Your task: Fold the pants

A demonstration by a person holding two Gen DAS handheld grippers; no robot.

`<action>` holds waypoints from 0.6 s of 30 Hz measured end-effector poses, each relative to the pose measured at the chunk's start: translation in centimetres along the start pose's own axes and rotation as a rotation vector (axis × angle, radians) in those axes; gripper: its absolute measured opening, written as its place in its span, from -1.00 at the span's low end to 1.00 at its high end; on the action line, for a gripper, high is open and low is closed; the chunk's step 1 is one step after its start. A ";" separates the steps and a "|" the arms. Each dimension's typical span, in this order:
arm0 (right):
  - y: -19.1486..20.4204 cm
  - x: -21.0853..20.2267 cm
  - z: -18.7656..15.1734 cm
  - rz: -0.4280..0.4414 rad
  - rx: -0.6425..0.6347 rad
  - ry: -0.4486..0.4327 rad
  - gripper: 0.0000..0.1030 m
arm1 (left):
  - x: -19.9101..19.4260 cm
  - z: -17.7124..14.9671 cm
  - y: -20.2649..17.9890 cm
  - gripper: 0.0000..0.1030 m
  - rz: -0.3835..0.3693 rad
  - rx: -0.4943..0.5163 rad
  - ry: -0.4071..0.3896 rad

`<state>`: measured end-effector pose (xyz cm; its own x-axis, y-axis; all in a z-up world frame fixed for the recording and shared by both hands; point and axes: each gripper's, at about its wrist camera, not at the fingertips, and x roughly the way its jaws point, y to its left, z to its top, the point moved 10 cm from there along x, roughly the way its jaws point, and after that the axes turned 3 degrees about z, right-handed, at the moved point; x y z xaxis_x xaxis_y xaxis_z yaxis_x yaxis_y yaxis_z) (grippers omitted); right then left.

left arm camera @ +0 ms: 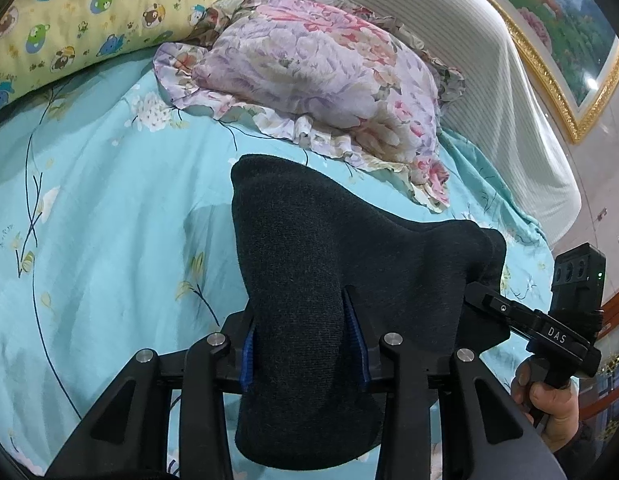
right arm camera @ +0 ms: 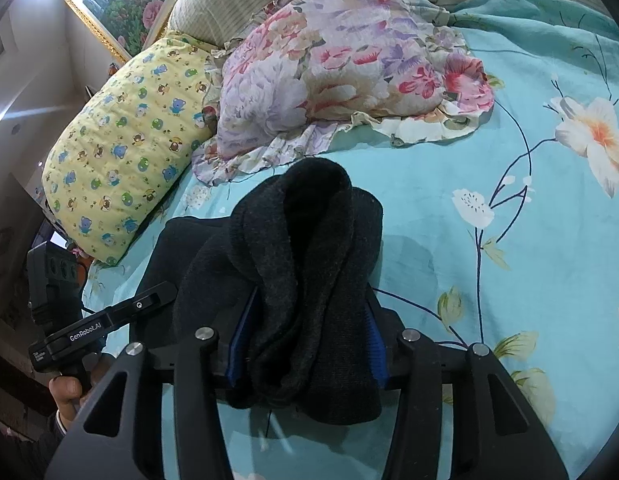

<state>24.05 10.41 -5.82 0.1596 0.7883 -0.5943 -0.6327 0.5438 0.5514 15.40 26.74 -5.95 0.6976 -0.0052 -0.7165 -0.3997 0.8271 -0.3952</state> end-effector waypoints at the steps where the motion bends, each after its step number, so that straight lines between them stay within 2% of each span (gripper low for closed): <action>1: -0.1 0.0 0.0 0.000 0.002 0.000 -0.02 | 0.1 0.0 0.0 -0.25 0.000 0.001 0.001; 10: -0.7 0.4 -0.3 0.006 0.014 0.000 0.02 | 0.7 -0.4 0.5 -0.11 0.022 0.001 0.007; 18: -0.9 0.2 -0.4 -0.020 0.007 -0.008 0.17 | 0.4 -0.5 0.6 0.12 0.052 0.017 0.007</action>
<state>24.36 9.96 -6.73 0.1780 0.7795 -0.6006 -0.6237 0.5614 0.5438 15.16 26.94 -6.80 0.6721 0.0343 -0.7396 -0.4254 0.8355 -0.3478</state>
